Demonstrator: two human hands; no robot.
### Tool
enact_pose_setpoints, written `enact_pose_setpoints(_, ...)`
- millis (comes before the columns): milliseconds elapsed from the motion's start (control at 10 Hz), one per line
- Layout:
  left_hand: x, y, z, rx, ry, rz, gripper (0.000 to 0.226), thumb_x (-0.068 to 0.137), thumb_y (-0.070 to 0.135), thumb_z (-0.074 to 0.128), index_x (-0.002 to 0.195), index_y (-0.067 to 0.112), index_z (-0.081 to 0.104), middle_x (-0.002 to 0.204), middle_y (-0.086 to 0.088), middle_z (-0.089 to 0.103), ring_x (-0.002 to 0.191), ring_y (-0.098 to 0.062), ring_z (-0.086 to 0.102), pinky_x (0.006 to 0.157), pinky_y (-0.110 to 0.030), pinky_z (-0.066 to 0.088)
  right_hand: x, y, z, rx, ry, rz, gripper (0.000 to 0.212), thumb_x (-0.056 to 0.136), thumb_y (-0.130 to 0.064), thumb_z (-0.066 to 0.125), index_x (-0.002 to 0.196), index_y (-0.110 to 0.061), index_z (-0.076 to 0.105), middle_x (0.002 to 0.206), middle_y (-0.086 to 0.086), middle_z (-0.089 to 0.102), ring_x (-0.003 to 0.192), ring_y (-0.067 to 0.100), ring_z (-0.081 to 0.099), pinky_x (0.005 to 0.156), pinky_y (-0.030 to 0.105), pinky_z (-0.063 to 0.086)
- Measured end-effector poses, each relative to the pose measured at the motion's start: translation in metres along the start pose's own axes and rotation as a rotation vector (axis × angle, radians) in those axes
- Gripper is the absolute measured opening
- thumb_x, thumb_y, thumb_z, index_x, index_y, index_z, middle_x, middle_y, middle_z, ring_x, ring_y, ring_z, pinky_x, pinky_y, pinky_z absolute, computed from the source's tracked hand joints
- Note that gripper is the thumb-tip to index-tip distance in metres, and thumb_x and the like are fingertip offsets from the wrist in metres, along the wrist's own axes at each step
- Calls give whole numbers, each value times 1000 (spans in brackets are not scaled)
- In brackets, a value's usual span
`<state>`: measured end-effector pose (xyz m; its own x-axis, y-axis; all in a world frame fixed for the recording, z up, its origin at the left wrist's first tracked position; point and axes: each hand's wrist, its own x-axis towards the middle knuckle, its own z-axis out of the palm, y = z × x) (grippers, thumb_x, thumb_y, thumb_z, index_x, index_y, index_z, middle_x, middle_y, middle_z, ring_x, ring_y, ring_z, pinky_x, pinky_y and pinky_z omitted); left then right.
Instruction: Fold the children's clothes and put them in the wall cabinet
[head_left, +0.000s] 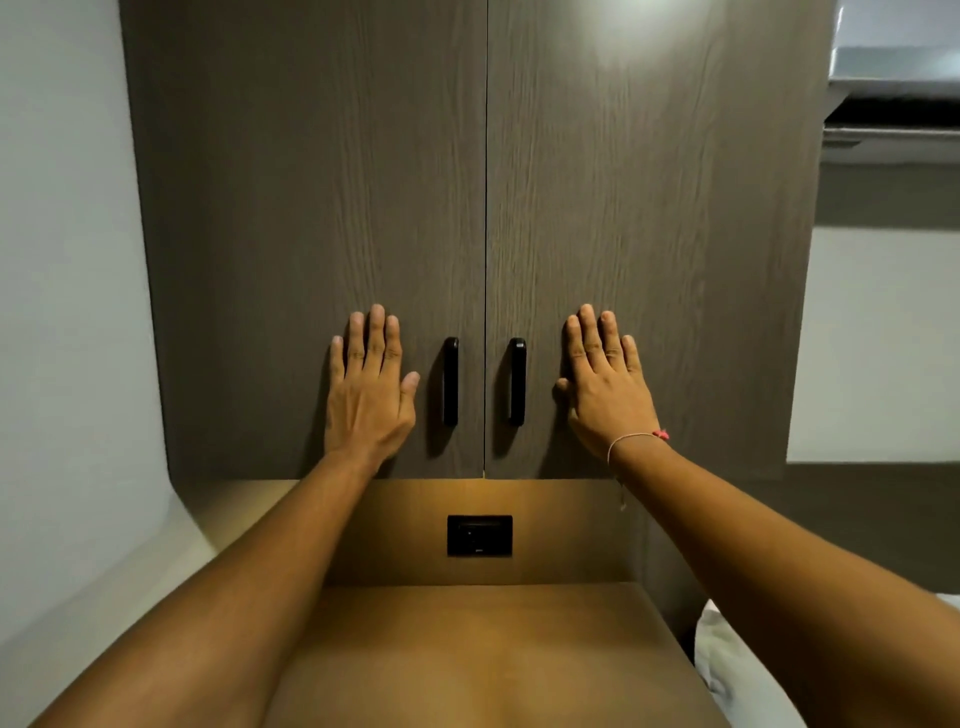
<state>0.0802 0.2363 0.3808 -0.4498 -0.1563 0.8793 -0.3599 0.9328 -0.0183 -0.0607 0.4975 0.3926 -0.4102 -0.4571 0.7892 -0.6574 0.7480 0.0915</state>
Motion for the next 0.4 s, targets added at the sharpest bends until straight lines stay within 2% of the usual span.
enact_pose_setpoints(200, -3, 8, -9, 24, -36, -32, 70, 100, 36, 33, 153, 12, -6, 162, -11, -10, 149, -27, -11, 121, -49, 0, -1, -3, -6, 14, -21, 4, 67, 103, -34, 27, 149, -18, -18, 157, 4, -26, 146, 27, -23, 122, 47, -4)
enact_pose_setpoints(300, -4, 16, -23, 15, -48, -36, 73, 97, 30, 38, 153, 11, -5, 162, -12, -7, 149, -26, -10, 122, -48, 0, -4, -11, -20, 122, -40, 63, 71, 102, -27, 35, 151, -16, -15, 160, 6, -22, 146, 29, -21, 122, 49, -3)
enact_pose_setpoints(400, -2, 18, -34, 4, -27, -43, 71, 96, 31, 39, 153, 11, 1, 162, -13, -5, 149, -25, -10, 122, -47, 0, -12, -24, -41, 369, -11, 95, 72, 100, -27, 42, 154, -18, -5, 163, 4, -10, 149, 25, -11, 120, 54, -2)
